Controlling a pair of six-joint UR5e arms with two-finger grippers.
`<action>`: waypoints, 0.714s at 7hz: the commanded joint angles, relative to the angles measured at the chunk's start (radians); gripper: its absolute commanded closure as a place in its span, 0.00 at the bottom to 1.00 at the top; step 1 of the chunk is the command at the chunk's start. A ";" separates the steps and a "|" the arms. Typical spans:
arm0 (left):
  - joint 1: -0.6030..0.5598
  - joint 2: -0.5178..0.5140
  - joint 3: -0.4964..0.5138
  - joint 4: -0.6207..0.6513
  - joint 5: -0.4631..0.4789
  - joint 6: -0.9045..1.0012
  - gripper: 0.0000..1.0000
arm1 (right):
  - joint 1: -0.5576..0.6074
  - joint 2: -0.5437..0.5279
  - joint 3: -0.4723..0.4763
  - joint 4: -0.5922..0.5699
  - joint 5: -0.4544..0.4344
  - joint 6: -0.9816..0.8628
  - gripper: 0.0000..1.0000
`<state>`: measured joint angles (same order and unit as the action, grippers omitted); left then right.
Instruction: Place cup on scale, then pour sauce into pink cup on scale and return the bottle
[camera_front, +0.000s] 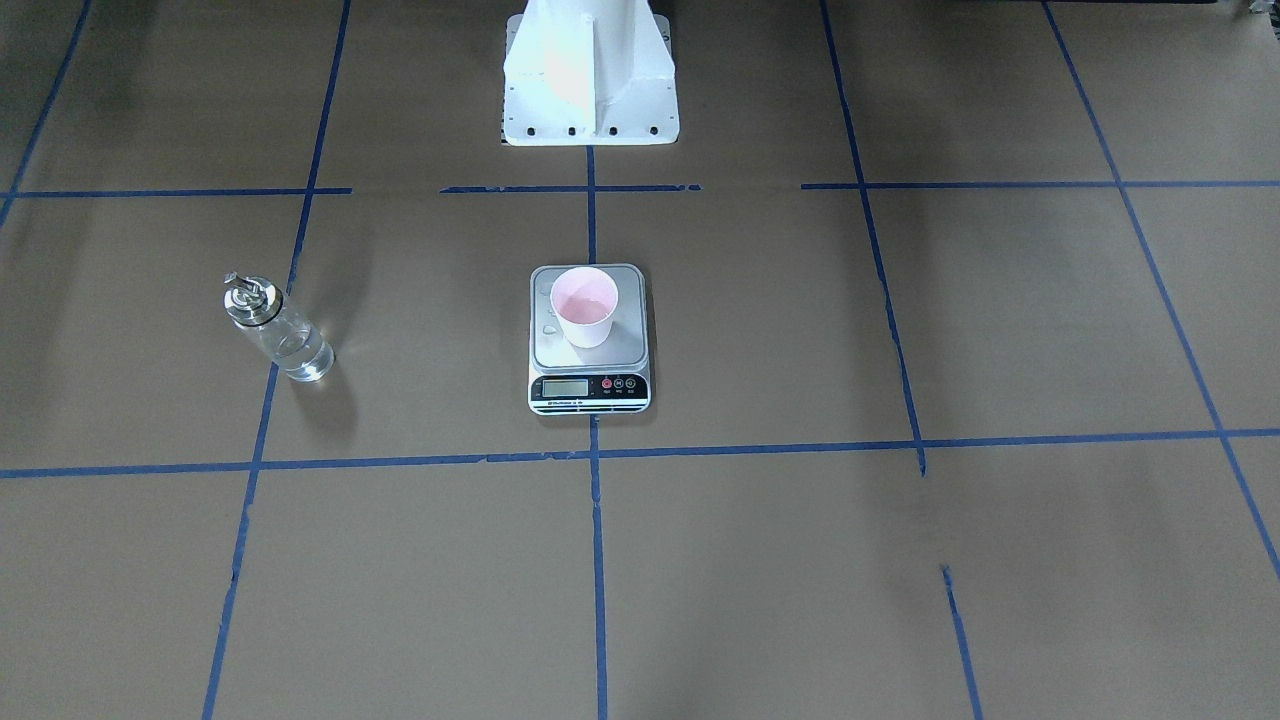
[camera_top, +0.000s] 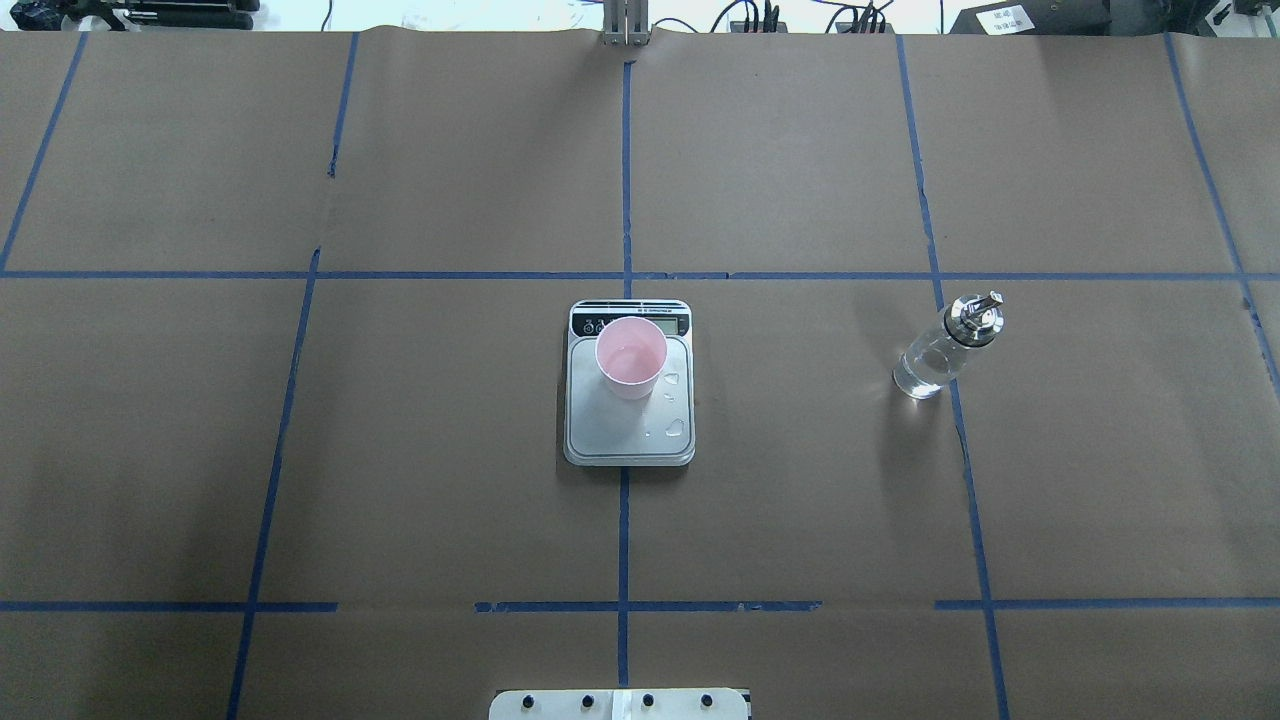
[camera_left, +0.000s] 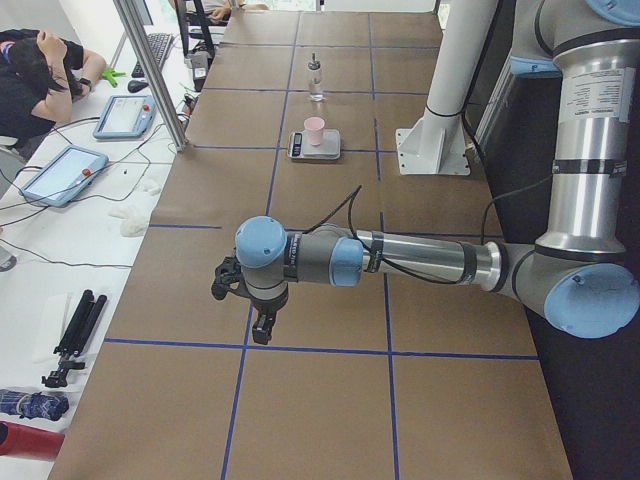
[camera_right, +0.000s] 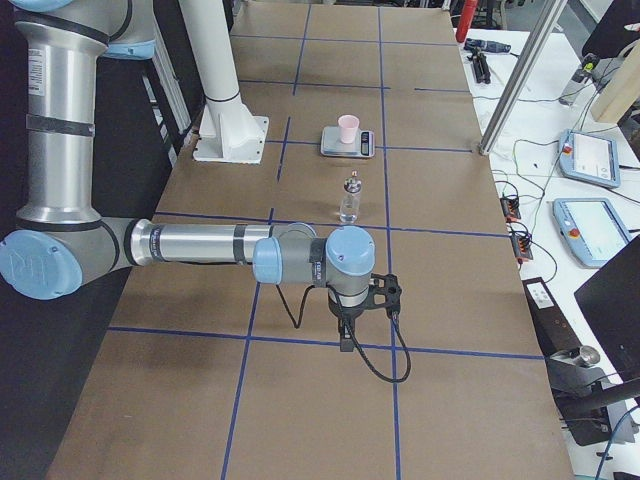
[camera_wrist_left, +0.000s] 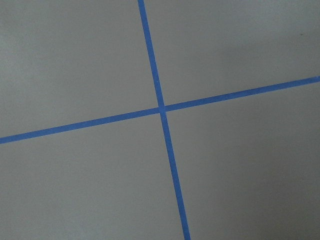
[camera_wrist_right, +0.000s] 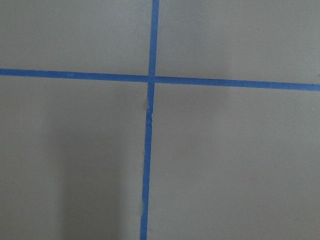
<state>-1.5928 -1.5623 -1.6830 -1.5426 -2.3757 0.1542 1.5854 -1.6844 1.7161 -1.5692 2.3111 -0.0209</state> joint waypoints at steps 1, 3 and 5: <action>0.001 0.004 -0.003 0.007 0.004 -0.002 0.00 | 0.001 -0.003 -0.007 0.001 0.001 0.002 0.00; 0.001 0.005 -0.009 -0.002 0.004 0.002 0.00 | 0.001 -0.001 -0.007 0.003 0.001 0.001 0.00; 0.001 0.002 -0.006 -0.011 0.001 0.005 0.00 | 0.001 0.000 -0.006 0.001 0.004 0.001 0.00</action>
<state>-1.5923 -1.5577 -1.6888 -1.5474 -2.3722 0.1568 1.5861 -1.6849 1.7105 -1.5665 2.3131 -0.0199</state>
